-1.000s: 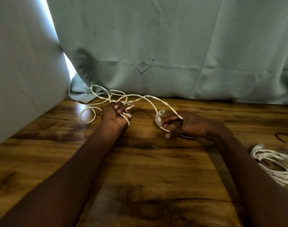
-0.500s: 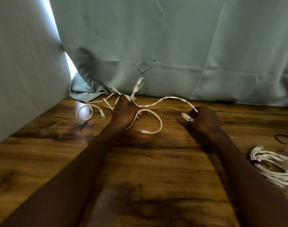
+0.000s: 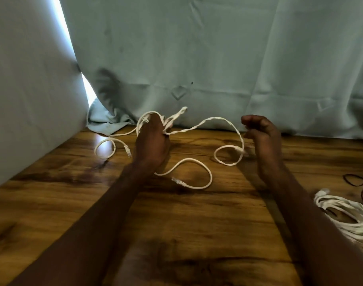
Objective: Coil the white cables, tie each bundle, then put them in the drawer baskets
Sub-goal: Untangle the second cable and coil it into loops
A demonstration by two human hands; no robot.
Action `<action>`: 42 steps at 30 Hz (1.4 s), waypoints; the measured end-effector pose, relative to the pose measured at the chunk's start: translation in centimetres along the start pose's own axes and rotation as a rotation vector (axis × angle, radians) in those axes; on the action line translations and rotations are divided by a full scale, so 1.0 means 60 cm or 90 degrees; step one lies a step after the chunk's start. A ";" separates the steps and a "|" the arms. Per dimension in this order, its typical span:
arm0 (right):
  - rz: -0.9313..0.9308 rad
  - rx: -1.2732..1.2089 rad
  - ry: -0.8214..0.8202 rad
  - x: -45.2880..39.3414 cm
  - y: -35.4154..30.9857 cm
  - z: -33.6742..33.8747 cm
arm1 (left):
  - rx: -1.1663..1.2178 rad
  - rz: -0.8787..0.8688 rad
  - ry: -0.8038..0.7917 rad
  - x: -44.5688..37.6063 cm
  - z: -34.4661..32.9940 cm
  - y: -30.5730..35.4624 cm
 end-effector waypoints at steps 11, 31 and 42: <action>0.002 -0.098 -0.169 0.094 -0.058 -0.152 | -0.129 -0.113 -0.114 0.031 -0.055 0.081; 0.099 0.330 -0.127 0.022 -0.012 -0.068 | 1.020 0.391 -0.318 0.020 -0.091 0.016; 0.061 0.321 -0.319 0.054 0.012 -0.142 | 1.103 0.287 -0.579 0.041 -0.085 0.090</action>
Point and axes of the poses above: each hand's wrist, its own x-axis away from the middle knuckle, its own z-axis out of the back of the hand, y = z × x, the point moved 8 cm from there along -x, towards the middle knuckle, and after that the axes turned 1 degree about -y, right-handed, at the moved point
